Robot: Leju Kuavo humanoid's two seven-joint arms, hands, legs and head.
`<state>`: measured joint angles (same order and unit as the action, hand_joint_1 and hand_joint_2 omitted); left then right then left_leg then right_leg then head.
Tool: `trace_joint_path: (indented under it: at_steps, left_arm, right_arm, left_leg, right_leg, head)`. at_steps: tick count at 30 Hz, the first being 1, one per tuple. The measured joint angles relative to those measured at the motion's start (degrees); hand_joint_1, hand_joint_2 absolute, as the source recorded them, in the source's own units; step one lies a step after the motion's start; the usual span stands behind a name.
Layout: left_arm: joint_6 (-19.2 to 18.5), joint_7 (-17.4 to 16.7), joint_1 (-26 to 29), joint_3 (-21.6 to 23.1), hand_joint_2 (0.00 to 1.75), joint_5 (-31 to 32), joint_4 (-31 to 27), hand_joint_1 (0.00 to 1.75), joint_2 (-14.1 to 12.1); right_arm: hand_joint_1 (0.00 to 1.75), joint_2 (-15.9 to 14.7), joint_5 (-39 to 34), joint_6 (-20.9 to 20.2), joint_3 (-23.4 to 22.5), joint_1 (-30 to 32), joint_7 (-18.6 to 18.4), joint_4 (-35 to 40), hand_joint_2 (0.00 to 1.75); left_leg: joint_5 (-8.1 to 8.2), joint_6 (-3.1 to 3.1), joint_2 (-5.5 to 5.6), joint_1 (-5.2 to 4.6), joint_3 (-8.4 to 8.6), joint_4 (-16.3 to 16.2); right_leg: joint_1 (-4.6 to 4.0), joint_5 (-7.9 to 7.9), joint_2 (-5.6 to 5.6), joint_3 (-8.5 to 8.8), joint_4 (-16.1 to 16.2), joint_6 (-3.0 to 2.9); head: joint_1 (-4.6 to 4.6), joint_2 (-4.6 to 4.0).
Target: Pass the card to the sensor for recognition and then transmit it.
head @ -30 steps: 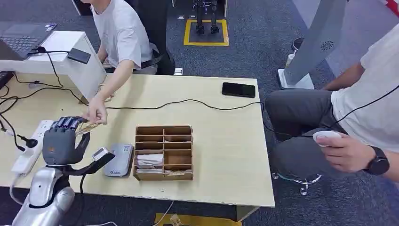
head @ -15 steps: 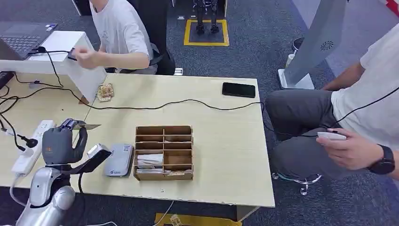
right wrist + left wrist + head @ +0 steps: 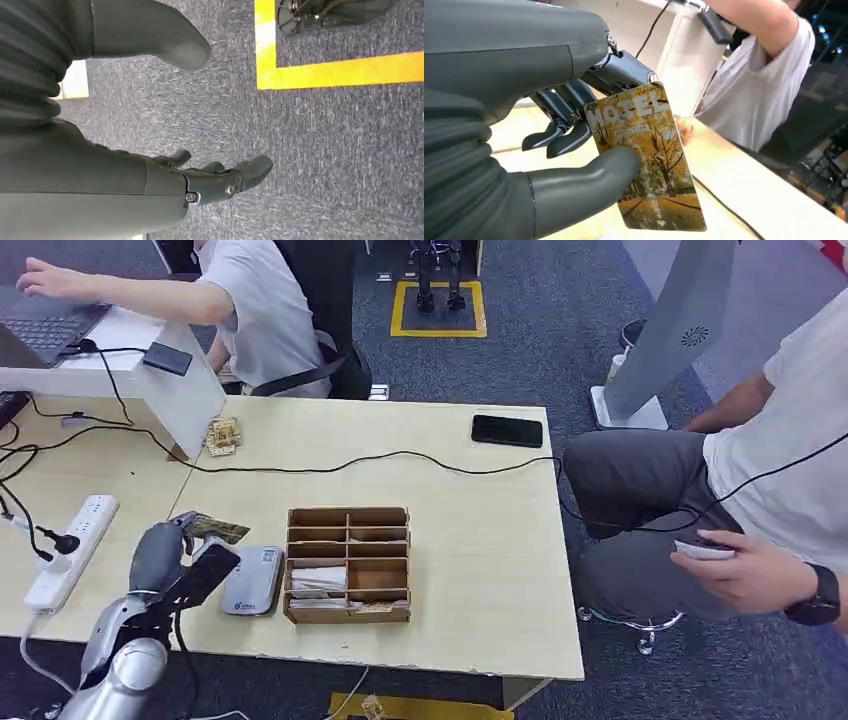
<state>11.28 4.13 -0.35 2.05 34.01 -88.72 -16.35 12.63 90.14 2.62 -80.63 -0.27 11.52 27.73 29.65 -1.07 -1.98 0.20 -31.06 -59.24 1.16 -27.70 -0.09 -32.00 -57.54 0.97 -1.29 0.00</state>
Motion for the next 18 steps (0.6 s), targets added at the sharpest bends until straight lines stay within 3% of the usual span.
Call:
trace_joint_path:
  at_steps: [6,18]
  left_arm:
    - [-2.5,-0.9,1.9,0.0,1.75,-0.8,-0.4,1.75,0.1]
    - [-3.3,-3.3,3.5,0.0,1.75,4.4,-0.4,1.75,0.0]
  right_arm:
    - [0.0,1.1,0.0,-1.0,-0.5,0.4,0.0,2.8,1.75]
    - [0.0,1.9,0.0,-1.2,-0.5,0.6,-0.9,4.5,1.75]
  left_leg:
    - [0.0,0.0,0.01,0.0,0.0,0.0]
    - [0.0,0.0,0.01,0.0,0.0,0.0]
  right_leg:
    - [0.0,0.0,-0.01,0.0,0.0,0.0]
    - [0.0,0.0,-0.01,0.01,0.0,0.0]
  head:
    - [0.0,0.0]
    - [-0.02,0.0]
